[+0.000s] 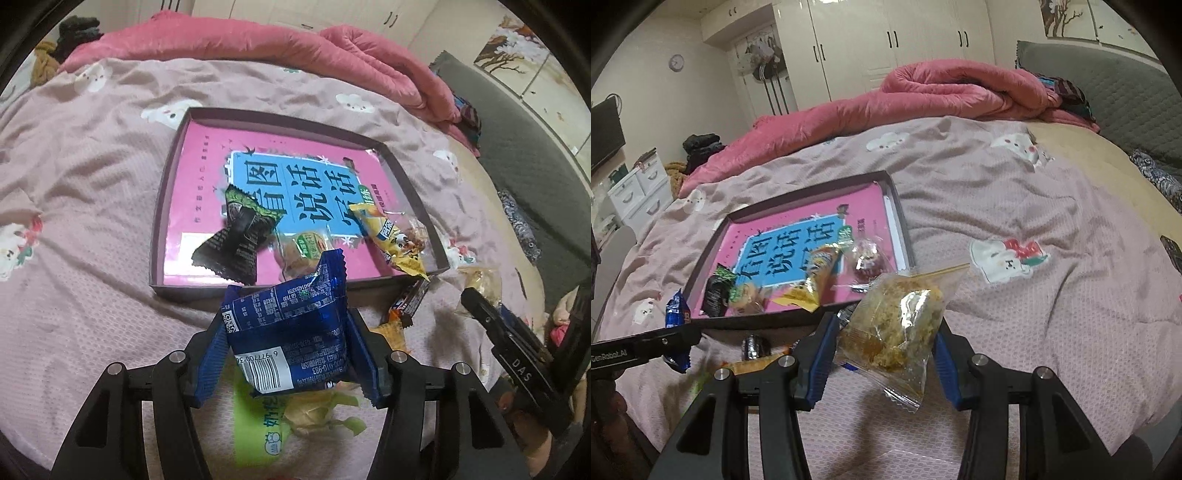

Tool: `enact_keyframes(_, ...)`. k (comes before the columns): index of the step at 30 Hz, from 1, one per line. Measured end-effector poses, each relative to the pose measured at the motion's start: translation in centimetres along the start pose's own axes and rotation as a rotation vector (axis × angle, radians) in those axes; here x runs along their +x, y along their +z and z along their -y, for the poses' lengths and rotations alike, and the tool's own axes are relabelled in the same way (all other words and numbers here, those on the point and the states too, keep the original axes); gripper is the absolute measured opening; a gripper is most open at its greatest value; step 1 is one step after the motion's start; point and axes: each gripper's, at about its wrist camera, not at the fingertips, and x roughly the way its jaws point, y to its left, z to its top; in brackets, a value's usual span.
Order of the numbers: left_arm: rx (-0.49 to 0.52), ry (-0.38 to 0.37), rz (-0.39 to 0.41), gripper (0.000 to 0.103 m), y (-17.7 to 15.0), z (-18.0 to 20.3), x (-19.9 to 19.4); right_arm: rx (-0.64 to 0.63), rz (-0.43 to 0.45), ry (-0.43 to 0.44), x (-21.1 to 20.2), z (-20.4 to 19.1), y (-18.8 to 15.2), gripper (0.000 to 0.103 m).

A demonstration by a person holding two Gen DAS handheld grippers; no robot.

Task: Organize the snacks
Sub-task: 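Lift the blue bag and clear bag and carry them over the tray with both tools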

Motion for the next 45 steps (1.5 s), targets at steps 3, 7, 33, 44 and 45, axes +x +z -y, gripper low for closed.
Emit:
enact_keyframes(3, 0.010, 0.011, 0.014, 0.062, 0.1, 0.2, -0.5, -0.014, 0.014, 0.006, -0.4, -0.5, 0.1, 0.049)
enact_keyframes(7, 0.023, 0.021, 0.031, 0.062, 0.2, 0.3, -1.0, -0.028, 0.027, 0.018, -0.8, -1.0, 0.3, 0.049)
enact_keyframes(33, -0.036, 0.065, 0.158, 0.062, 2.3, -2.6, -3.8, -0.110, 0.098, 0.089, -1.5, -4.2, 2.9, 0.049)
enact_keyframes(44, -0.079, 0.098, 0.191, 0.062, 3.2, -4.7, -3.7, -0.125, 0.111, 0.089, -1.1, -4.9, 3.8, 0.049)
enact_keyframes(45, -0.082, 0.098, 0.191, 0.062, 3.2, -4.9, -3.6, -0.128, 0.113, 0.089, -1.1, -5.1, 3.9, 0.049)
